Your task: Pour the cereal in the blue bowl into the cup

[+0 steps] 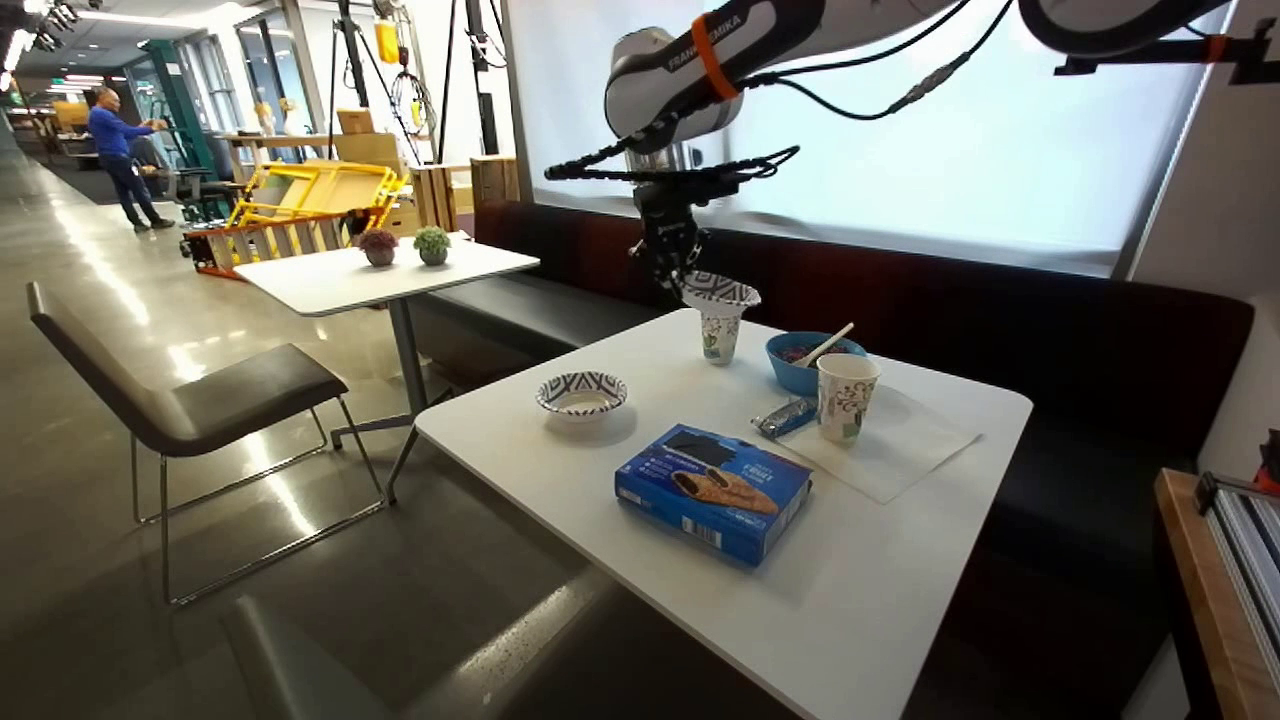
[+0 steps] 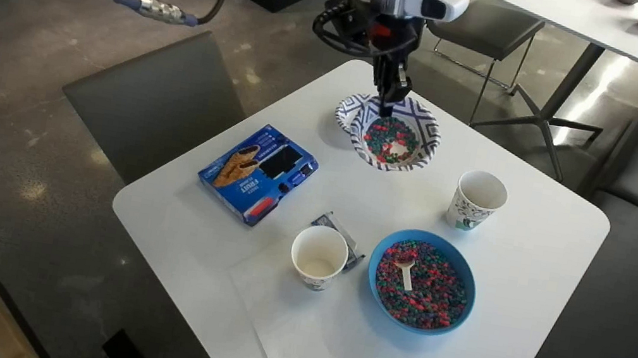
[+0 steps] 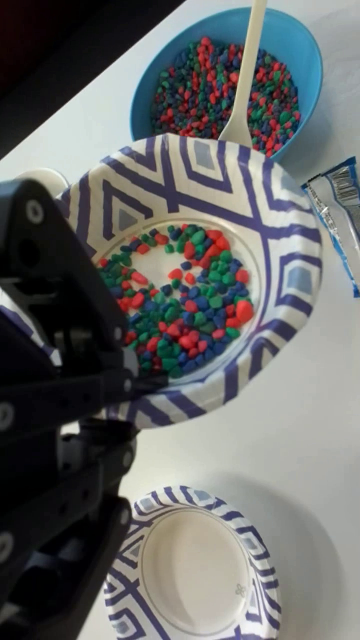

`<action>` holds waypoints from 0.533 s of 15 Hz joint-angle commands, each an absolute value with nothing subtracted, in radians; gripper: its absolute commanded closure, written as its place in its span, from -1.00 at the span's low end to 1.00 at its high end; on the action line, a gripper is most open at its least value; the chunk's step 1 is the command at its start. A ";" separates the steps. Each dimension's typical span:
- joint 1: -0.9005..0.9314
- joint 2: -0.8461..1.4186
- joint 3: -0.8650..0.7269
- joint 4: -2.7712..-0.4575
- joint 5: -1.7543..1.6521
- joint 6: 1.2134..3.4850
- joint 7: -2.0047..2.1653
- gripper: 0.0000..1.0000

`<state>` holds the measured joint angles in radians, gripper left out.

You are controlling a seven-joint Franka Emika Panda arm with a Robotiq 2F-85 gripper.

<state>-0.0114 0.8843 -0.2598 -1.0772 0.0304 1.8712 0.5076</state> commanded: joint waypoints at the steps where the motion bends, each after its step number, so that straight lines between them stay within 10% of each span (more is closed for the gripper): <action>1: -0.039 0.737 -0.230 -1.314 0.048 1.966 0.523 0.97; 8: -0.032 0.570 -0.247 -1.627 0.033 2.133 0.575 0.97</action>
<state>-0.0428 0.6851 -0.2574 -1.4319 0.0398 2.0328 0.5381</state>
